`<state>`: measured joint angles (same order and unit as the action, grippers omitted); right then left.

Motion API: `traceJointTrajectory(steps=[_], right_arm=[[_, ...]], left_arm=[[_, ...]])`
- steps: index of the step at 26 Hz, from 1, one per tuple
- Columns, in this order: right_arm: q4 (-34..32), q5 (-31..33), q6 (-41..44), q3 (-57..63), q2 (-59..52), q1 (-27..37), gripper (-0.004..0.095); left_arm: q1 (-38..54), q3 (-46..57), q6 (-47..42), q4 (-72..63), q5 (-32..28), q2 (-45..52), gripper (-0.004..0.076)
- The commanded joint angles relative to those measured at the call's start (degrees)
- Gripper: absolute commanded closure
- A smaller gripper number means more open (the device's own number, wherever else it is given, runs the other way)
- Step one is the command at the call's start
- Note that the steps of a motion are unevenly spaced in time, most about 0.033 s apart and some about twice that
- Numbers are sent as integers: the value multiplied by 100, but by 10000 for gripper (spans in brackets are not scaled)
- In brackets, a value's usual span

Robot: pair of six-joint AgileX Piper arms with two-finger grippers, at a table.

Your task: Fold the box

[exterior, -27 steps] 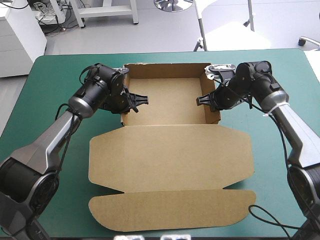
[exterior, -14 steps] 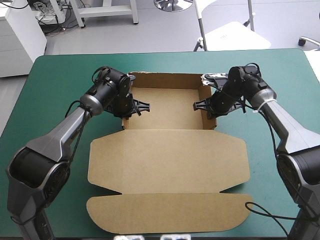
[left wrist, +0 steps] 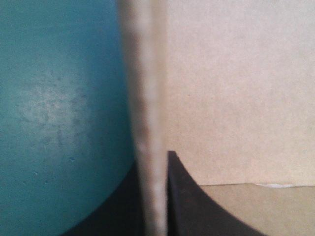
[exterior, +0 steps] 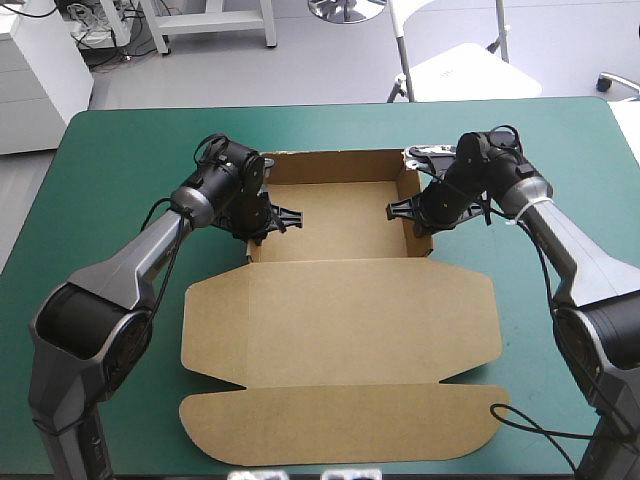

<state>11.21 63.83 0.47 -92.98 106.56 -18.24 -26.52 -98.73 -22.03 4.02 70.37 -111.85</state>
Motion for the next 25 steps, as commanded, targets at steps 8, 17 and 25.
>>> traceJointTrajectory(steps=[8,17,25], right_arm=[[-468,155,-132,-101,-193,66,920],[-1447,135,291,-101,-193,-238,920],[-1421,133,291,-109,-193,-276,920]], left_arm=[[-38,-144,110,-48,344,190,734],[-38,-144,110,581,340,190,734],[-38,-144,110,382,340,190,734]])
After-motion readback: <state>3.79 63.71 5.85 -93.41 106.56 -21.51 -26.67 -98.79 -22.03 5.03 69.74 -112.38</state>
